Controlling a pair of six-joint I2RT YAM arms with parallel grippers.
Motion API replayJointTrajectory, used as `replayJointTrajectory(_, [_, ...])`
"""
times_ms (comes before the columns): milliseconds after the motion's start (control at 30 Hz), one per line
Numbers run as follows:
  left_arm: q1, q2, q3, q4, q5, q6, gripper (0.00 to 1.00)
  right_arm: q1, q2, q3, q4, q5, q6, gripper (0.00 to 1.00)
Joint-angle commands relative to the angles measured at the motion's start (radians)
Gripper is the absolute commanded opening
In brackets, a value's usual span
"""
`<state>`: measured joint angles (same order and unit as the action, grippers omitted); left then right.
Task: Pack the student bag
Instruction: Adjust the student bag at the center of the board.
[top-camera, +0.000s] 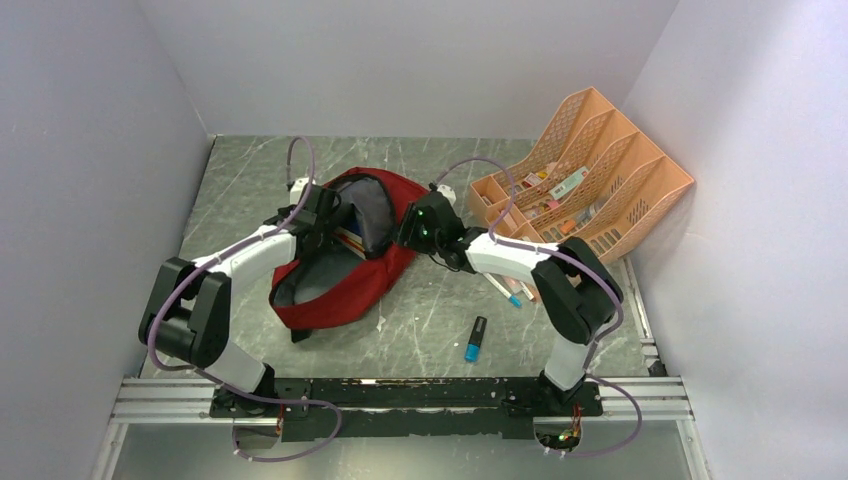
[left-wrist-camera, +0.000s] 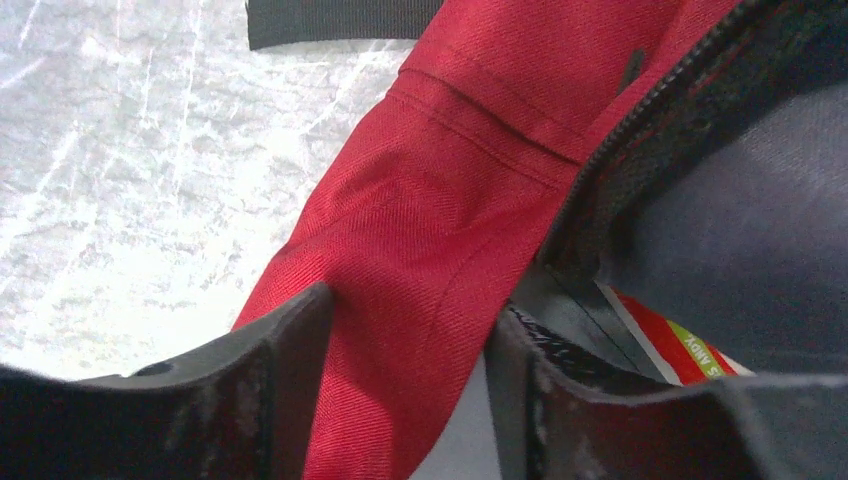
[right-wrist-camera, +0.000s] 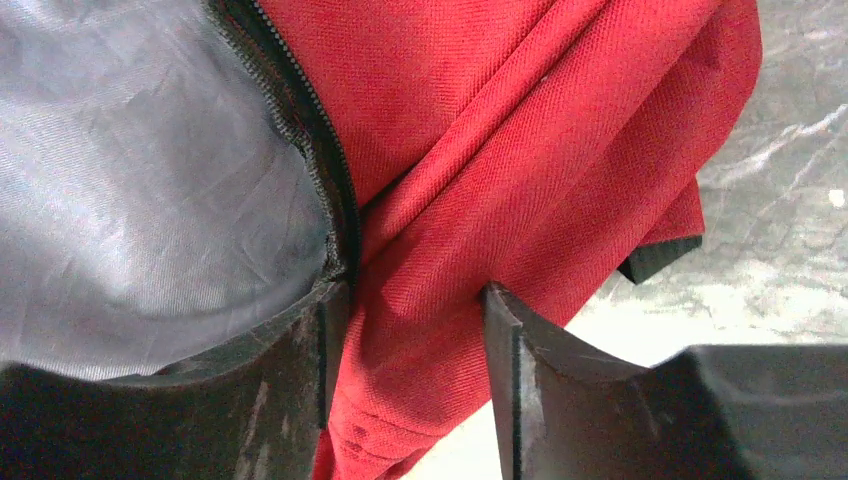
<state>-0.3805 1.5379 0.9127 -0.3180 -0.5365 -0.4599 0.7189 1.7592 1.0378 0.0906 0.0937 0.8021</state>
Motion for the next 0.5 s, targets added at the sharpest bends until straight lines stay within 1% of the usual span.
replayJointTrajectory(0, [0.015, -0.009, 0.059, 0.017, -0.036, -0.006, 0.53, -0.009, 0.046, 0.045, 0.015, 0.018, -0.007, 0.48])
replayJointTrajectory(67, [0.02, -0.022, 0.069, 0.008, -0.048, -0.011, 0.4, -0.011, 0.04, 0.029, 0.012, 0.048, -0.029, 0.37])
replayJointTrajectory(167, [0.044, -0.045, 0.078, -0.009, -0.048, -0.016, 0.26, -0.019, 0.005, -0.01, -0.001, 0.104, -0.053, 0.11])
replayJointTrajectory(200, [0.057, -0.054, 0.081, -0.016, -0.04, -0.019, 0.23, -0.026, -0.01, -0.024, -0.004, 0.123, -0.067, 0.04])
replayJointTrajectory(233, [0.071, -0.064, 0.082, -0.021, -0.028, -0.021, 0.22, -0.032, -0.028, -0.037, -0.003, 0.138, -0.085, 0.0])
replayJointTrajectory(267, [0.086, -0.075, 0.081, -0.023, -0.014, -0.022, 0.21, -0.041, -0.045, -0.048, -0.006, 0.151, -0.105, 0.0])
replayJointTrajectory(400, [0.132, -0.119, 0.072, -0.034, 0.046, -0.031, 0.06, -0.108, -0.104, -0.06, -0.043, 0.154, -0.18, 0.0])
replayJointTrajectory(467, [0.15, -0.143, 0.058, -0.042, 0.064, -0.042, 0.05, -0.14, -0.134, -0.068, -0.061, 0.158, -0.218, 0.0])
